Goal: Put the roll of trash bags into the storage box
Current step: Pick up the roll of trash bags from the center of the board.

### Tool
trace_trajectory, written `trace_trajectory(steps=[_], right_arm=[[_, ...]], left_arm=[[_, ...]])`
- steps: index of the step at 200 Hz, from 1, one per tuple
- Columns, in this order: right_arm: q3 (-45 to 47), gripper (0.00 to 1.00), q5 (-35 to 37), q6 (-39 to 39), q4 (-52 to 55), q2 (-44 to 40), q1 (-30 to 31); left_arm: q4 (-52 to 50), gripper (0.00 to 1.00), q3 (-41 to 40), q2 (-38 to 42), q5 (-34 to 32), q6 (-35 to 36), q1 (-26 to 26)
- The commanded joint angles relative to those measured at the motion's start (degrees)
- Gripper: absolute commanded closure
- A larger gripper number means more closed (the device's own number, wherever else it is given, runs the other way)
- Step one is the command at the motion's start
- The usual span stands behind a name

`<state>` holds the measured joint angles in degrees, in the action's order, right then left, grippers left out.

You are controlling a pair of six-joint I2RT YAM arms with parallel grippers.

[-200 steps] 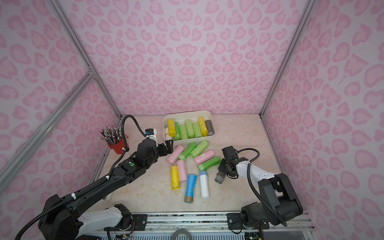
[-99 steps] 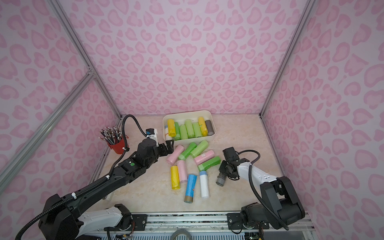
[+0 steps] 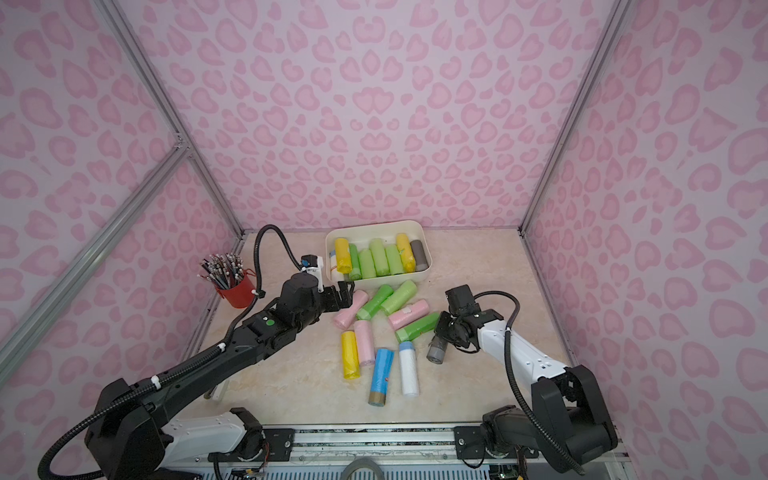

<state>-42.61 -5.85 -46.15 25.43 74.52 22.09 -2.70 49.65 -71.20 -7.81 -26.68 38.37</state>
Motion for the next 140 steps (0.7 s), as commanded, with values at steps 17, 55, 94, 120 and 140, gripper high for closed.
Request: trace_trajectory(steps=[17,55,94,120,140], right_arm=[[-5.12,0.65,0.13,3.08,2.37,0.84,0.54],[-13.73,0.65,2.6,8.62,5.11,3.75,1.66],[-23.09,0.65,6.73,14.39,9.92,9.51,2.96],[-29.57,0.65,8.05,16.81,11.59,13.79,2.96],[-34.82,0.64,9.6,18.12,12.46,17.37,2.96]], left_arm=[[0.16,0.0,0.62,-0.51,1.48,0.66,0.13],[-0.11,0.0,0.34,-0.54,1.82,0.55,0.35],[-0.25,0.0,-0.32,0.65,1.75,0.19,0.83],[-1.13,0.0,-0.28,1.43,-0.97,0.43,0.83],[-1.17,0.0,-0.44,2.73,-2.3,0.64,0.83]])
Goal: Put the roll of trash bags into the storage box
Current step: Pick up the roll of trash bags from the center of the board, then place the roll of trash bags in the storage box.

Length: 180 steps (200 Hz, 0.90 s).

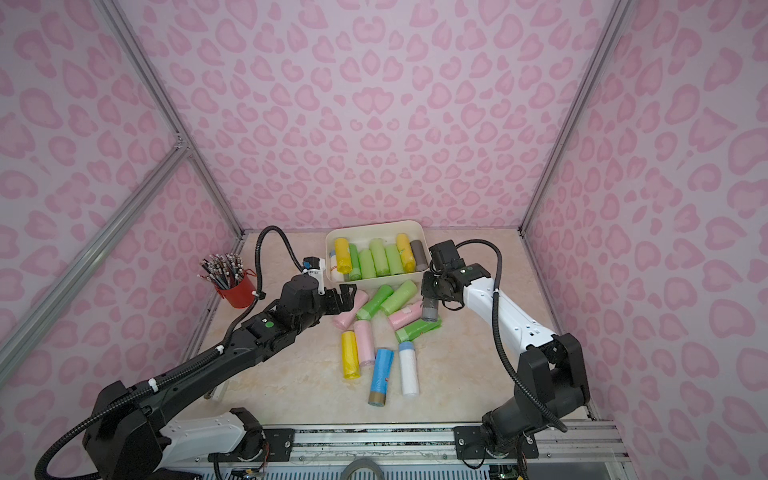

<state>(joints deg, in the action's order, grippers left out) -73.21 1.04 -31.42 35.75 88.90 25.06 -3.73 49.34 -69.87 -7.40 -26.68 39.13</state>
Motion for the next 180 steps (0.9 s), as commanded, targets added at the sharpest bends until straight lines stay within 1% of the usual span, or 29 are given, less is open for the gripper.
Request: trace_trajectory(steps=[1,51,147,180], right_arm=[[-4.49,0.64,2.77,3.47,2.14,3.14,-0.01],[-16.73,0.65,4.79,7.18,3.12,13.02,-0.01],[-36.5,0.65,8.6,13.79,5.76,29.63,1.13],[-44.33,0.65,11.13,16.15,6.59,35.58,1.13]], left_arm=[[-0.14,0.0,-0.13,1.49,-2.71,0.65,0.06],[0.63,0.0,-1.84,4.27,-3.76,-0.23,0.15],[0.3,0.0,-2.62,4.74,-4.98,-1.2,0.15],[-0.05,0.0,-2.45,4.82,-4.91,-1.13,0.15]])
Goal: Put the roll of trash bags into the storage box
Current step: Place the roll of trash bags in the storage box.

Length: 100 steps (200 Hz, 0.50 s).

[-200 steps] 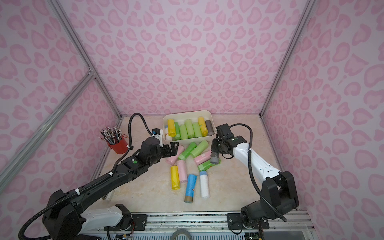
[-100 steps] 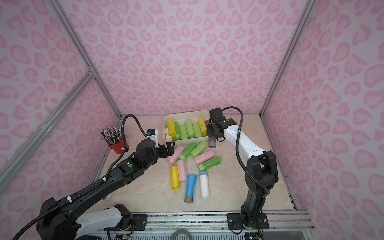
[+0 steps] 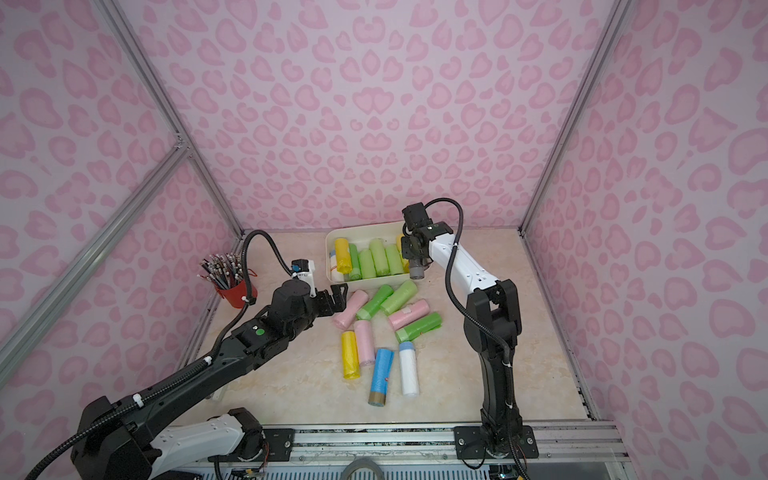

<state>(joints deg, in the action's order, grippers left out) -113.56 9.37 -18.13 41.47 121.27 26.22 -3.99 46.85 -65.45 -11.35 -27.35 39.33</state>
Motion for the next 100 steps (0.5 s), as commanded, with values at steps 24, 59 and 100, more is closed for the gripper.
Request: trace_trajectory(steps=[24,59,100], right_arm=[[-10.3,0.65,5.55,4.02,3.11,7.7,-0.11],[-19.46,0.65,7.67,4.68,6.94,14.43,-0.2],[-26.83,0.62,7.87,5.64,8.77,20.2,-0.46]], left_arm=[[0.25,0.0,-0.25,0.59,-1.04,-0.77,0.04],[0.06,0.0,-0.62,0.5,-1.82,-1.29,0.03],[-0.4,0.0,0.05,-0.45,-2.29,-1.48,0.04]])
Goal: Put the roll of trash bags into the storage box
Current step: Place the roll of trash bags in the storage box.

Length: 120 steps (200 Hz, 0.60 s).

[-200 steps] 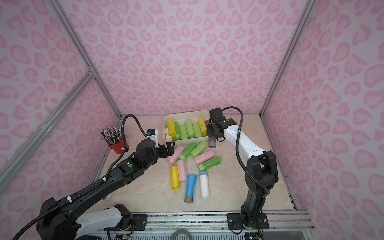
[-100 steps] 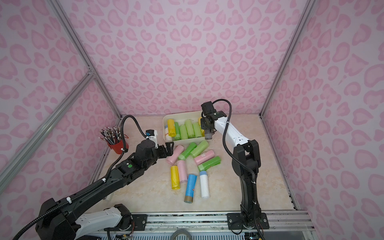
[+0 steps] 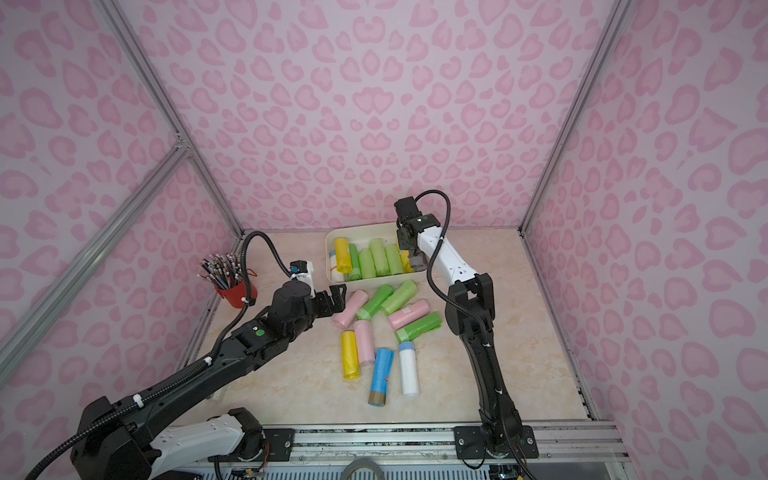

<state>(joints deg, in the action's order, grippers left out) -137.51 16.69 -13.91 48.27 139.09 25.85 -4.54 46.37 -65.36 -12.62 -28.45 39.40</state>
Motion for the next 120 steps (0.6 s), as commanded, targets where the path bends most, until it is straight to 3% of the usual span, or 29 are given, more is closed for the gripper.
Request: trace_trajectory(steps=[1,8,33,47,67,120], right_arm=[[-3.08,0.62,0.45,1.47,2.03,2.49,-0.09],[-4.17,0.56,0.12,1.59,2.41,3.21,-0.09],[-5.55,0.13,-0.79,1.32,3.26,3.62,-0.27],[-5.07,0.0,-2.1,1.26,3.69,2.36,-0.52],[-2.8,0.1,-3.7,0.73,4.42,-0.98,-0.71],[9.38,0.1,-8.26,-2.02,4.16,-14.08,-0.62]], left_arm=[[0.14,0.0,0.55,-0.59,-1.01,-0.38,-0.02],[0.14,0.0,0.63,-0.77,-0.96,-0.39,0.05],[0.1,0.0,0.66,-1.25,-1.18,-0.38,0.06],[0.14,0.0,0.68,-1.43,-1.33,-0.32,0.06],[0.14,0.0,0.74,-1.52,-1.91,-0.21,-0.03],[-0.03,0.0,0.21,-1.61,-2.93,-0.02,-0.02]])
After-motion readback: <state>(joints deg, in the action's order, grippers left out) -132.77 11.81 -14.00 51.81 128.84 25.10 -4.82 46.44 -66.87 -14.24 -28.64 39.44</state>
